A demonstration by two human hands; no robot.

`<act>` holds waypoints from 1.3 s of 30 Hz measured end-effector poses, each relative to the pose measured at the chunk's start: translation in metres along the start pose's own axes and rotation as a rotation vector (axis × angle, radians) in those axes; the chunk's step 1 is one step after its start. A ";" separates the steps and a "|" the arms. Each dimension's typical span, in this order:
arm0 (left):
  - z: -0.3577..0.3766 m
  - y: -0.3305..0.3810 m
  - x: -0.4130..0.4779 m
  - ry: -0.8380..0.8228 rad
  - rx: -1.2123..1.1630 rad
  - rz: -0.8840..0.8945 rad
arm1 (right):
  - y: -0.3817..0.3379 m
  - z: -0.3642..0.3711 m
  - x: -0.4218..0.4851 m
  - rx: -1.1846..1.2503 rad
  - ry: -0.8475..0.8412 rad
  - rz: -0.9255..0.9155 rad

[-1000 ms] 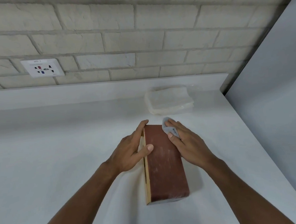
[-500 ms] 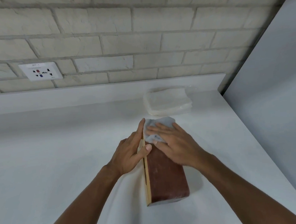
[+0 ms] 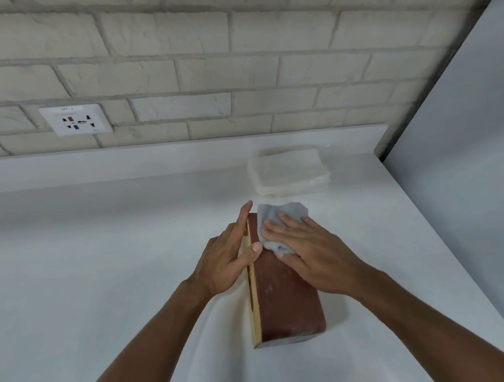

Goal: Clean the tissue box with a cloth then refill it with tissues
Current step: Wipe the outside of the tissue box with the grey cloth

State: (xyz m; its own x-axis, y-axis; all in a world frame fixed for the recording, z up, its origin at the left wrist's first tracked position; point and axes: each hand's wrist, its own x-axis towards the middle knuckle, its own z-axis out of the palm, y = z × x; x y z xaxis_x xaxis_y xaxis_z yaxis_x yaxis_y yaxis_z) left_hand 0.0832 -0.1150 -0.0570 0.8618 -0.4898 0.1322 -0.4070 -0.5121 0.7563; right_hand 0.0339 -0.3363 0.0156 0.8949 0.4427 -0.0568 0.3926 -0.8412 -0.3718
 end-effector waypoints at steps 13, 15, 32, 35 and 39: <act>0.002 0.007 -0.002 -0.002 -0.055 -0.075 | -0.002 -0.003 0.001 -0.042 0.088 0.209; 0.002 0.008 -0.002 0.007 -0.060 -0.076 | -0.016 0.005 -0.006 -0.018 0.053 0.094; 0.001 0.013 0.000 -0.017 -0.193 -0.171 | -0.004 -0.007 -0.009 -0.137 0.045 0.188; 0.000 0.015 0.000 -0.016 -0.224 -0.156 | -0.036 0.006 -0.015 -0.064 0.014 0.058; 0.000 0.016 -0.001 -0.023 -0.211 -0.177 | -0.022 0.001 -0.028 -0.069 0.024 0.064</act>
State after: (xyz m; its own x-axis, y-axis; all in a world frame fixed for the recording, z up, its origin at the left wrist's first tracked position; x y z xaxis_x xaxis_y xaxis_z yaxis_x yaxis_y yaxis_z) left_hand 0.0763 -0.1227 -0.0449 0.9058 -0.4228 -0.0271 -0.1764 -0.4346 0.8832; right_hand 0.0002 -0.3301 0.0247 0.9232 0.3802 -0.0560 0.3471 -0.8875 -0.3032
